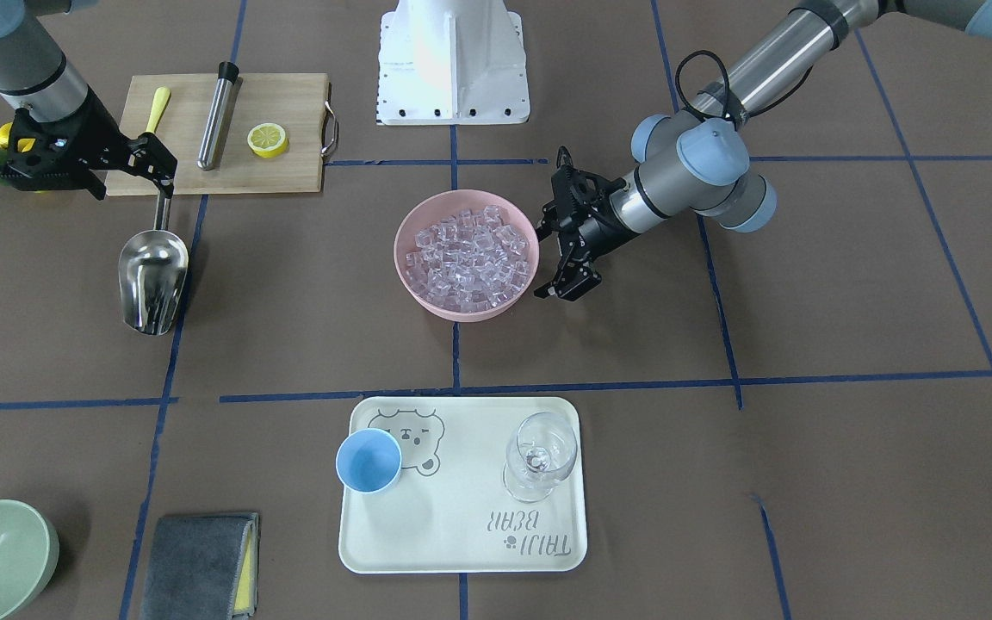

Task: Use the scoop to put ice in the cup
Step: 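Reach the right gripper down and grasp the metal scoop handle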

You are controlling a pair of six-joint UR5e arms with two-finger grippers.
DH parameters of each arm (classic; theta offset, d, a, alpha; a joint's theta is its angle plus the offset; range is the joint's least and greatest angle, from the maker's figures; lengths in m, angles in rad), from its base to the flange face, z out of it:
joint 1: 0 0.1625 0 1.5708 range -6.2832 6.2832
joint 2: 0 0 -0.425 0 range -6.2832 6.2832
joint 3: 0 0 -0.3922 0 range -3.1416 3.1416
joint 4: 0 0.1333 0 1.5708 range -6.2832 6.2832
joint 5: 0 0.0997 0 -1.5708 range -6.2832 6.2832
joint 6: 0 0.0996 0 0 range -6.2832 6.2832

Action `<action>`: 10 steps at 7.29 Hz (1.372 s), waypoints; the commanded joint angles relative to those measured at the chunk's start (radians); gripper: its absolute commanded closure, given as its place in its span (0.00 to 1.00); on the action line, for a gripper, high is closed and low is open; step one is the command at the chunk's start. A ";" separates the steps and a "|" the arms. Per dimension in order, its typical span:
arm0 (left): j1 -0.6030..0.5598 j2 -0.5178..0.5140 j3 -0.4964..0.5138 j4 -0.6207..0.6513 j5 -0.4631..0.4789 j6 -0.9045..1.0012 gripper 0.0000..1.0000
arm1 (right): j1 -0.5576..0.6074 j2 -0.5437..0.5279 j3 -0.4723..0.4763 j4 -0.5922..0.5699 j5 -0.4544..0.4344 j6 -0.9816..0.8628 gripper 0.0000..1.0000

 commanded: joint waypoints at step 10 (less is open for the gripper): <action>0.000 0.000 0.000 -0.004 0.000 -0.003 0.00 | -0.131 -0.004 -0.050 0.014 -0.046 0.062 0.55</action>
